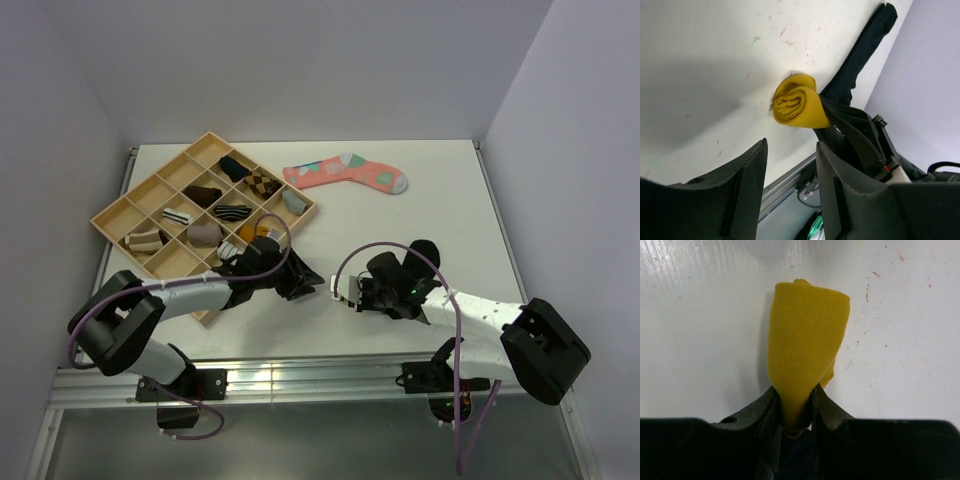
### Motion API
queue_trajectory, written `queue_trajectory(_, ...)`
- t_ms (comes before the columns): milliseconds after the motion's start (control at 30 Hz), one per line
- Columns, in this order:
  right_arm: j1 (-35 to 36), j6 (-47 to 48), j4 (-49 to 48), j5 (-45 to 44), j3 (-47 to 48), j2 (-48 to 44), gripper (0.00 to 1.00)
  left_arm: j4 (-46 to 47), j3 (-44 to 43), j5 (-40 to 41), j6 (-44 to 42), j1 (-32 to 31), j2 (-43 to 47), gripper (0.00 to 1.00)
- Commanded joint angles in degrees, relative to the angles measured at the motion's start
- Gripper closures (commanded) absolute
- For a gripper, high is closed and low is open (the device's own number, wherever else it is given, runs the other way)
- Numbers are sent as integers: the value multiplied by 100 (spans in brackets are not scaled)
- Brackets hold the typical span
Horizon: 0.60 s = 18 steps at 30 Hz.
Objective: Roll the socks
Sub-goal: Roll the sock at the center of the board.
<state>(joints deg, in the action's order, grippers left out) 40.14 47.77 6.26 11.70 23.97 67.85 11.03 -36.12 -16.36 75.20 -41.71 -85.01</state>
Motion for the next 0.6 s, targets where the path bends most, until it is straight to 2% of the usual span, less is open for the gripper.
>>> queue_trajectory(0, 3, -136, -64, -89, -85, -62, 99, 804, 341, 1037, 1338, -476, 292, 52)
queue_trajectory(67, 3, -154, -37, -89, -33, -44, 99, 717, 220, 1492, 1620, -670, 284, 49)
queue_trajectory(267, 11, -250, 33, -1, 73, -62, 99, 787, -88, 1926, 2174, -1137, -173, 39)
queue_trajectory(400, 11, -294, 94, -10, 152, -106, 100, 813, -238, 2180, 2446, -1426, -419, 37)
queue_trajectory(567, 3, -347, 138, 7, 214, -158, 100, 1243, -62, 2198, 2737, -1489, -674, 37)
